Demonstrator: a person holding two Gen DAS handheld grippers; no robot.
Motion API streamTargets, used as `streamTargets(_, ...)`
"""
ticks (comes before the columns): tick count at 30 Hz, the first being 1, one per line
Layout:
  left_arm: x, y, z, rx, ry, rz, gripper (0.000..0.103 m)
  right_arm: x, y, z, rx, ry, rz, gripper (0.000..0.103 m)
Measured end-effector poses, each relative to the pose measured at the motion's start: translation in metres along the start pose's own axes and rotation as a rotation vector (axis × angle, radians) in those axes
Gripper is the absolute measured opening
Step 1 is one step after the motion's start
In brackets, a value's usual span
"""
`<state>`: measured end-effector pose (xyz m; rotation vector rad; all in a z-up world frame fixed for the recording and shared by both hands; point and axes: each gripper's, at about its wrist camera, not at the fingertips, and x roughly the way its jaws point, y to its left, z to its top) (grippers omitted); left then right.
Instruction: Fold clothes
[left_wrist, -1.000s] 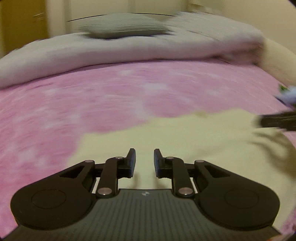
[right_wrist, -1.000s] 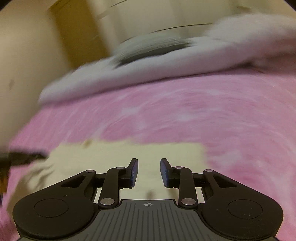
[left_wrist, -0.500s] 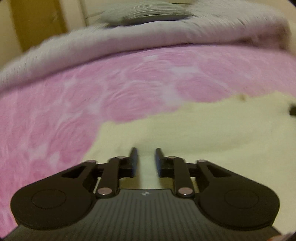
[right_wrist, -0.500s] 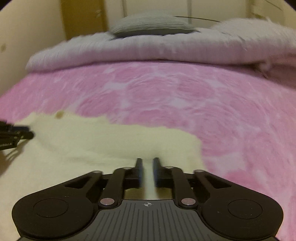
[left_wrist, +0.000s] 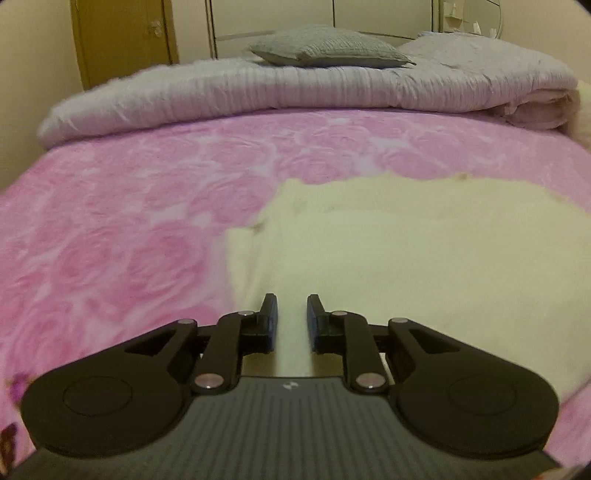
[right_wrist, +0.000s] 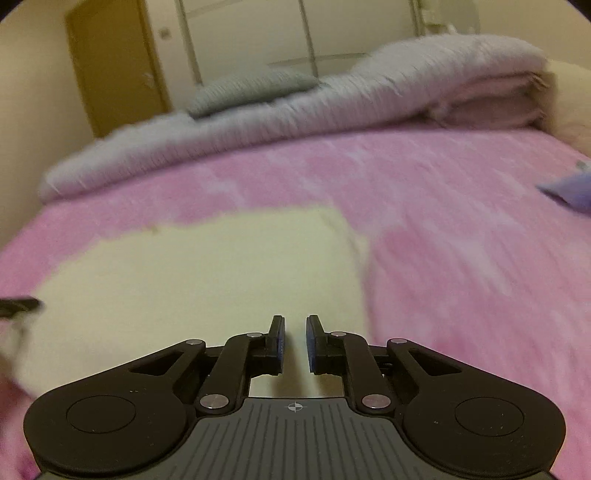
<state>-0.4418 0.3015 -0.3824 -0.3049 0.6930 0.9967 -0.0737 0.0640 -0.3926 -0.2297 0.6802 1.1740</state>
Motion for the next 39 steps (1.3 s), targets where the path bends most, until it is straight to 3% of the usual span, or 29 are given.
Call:
streamTargets(5, -0.038, -0.002, -0.003, -0.038, -0.011, 0.094, 0.014, -0.025, -0.003, -0.016, 0.056, 0.007, -0.094, 0.012)
streamTargets(9, -0.05, -0.015, -0.019, -0.039, 0.016, 0.005, 0.023, -0.033, 0.013, -0.024, 0.044, 0.017, -0.06, 0.012)
streamTargets(14, -0.055, -0.021, -0.039, -0.039, 0.054, 0.053, 0.022, -0.035, 0.02, -0.04, 0.057, 0.053, -0.081, 0.012)
streamTargets(19, -0.091, -0.04, -0.039, -0.059, 0.099, 0.055, 0.025, -0.065, 0.034, -0.042, 0.13, 0.049, -0.133, 0.016)
streamTargets(21, -0.102, -0.045, -0.044, -0.067, 0.109, 0.053, 0.026, -0.077, 0.044, -0.048, 0.158, 0.048, -0.083, 0.023)
streamTargets(25, -0.117, -0.05, -0.056, -0.081, 0.125, 0.047, 0.027, -0.09, 0.06, -0.063, 0.196, 0.07, -0.022, 0.049)
streamTargets(39, -0.15, -0.057, -0.09, -0.086, 0.17, 0.043, 0.027, -0.109, 0.079, -0.084, 0.186, 0.09, 0.012, 0.049)
